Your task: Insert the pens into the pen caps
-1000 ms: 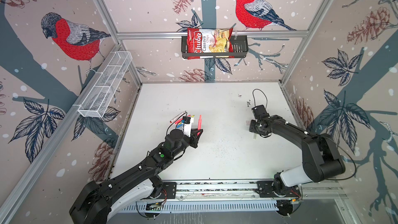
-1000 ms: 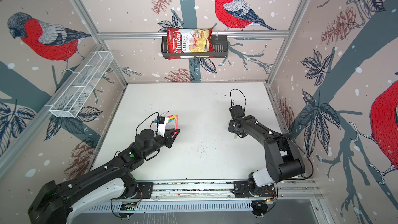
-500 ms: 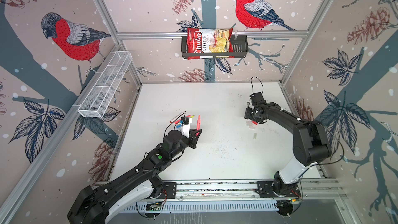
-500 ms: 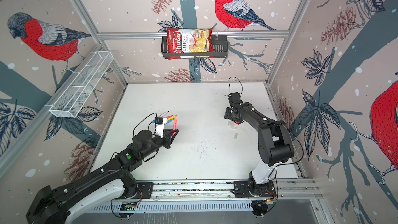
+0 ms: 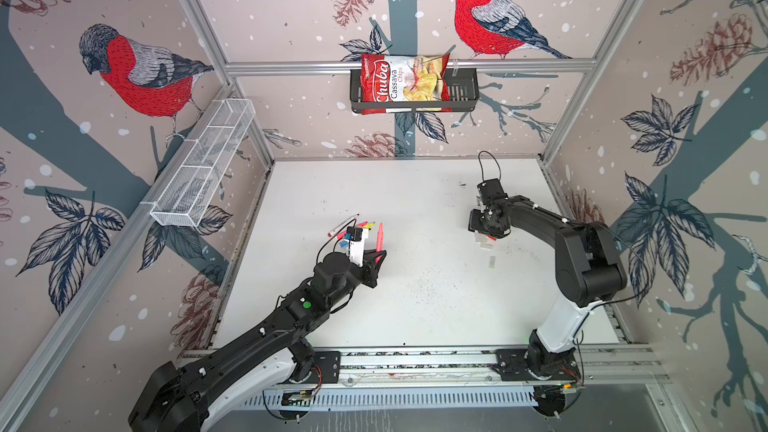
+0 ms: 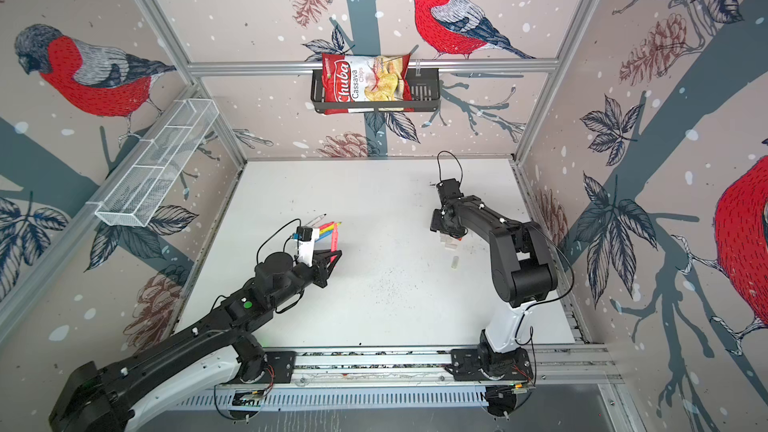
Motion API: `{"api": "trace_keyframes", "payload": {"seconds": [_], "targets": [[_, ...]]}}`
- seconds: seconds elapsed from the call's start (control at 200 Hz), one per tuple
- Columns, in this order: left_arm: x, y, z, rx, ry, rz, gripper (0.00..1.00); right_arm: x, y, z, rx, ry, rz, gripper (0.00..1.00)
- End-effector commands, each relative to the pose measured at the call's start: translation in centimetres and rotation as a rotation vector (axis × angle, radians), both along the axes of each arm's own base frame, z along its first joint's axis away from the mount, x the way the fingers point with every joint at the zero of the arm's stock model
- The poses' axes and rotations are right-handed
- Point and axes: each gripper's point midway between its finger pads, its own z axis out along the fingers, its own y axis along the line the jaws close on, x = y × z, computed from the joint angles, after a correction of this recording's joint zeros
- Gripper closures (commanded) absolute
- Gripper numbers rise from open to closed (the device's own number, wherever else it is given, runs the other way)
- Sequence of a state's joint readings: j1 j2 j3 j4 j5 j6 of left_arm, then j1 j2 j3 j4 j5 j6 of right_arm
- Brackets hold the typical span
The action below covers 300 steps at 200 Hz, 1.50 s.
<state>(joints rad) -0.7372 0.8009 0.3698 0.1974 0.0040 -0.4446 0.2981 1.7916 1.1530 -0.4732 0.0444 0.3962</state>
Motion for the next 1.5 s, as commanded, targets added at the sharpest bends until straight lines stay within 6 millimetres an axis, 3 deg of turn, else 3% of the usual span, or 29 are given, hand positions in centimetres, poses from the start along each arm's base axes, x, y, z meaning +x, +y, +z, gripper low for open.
{"api": "trace_keyframes", "payload": {"seconds": [0.0,0.35,0.69,1.196,1.496], "targets": [[0.2,-0.1,0.8,-0.007,-0.027,-0.003,1.00,-0.4,-0.2,-0.6,-0.010,0.017,0.003,0.41],[0.3,-0.2,1.1,-0.007,-0.030,-0.003,1.00,-1.1,-0.4,-1.8,-0.010,0.042,0.002,0.41],[0.5,-0.4,1.3,-0.004,-0.037,-0.004,1.00,-0.6,1.4,-1.9,0.029,0.037,0.042,0.42],[0.2,0.5,0.8,0.003,-0.034,0.020,1.00,-0.3,6.2,-2.2,0.034,0.042,0.149,0.44],[0.3,0.4,0.7,0.001,-0.035,0.017,1.00,-2.7,12.0,-1.8,0.133,0.056,0.246,0.46]]}}
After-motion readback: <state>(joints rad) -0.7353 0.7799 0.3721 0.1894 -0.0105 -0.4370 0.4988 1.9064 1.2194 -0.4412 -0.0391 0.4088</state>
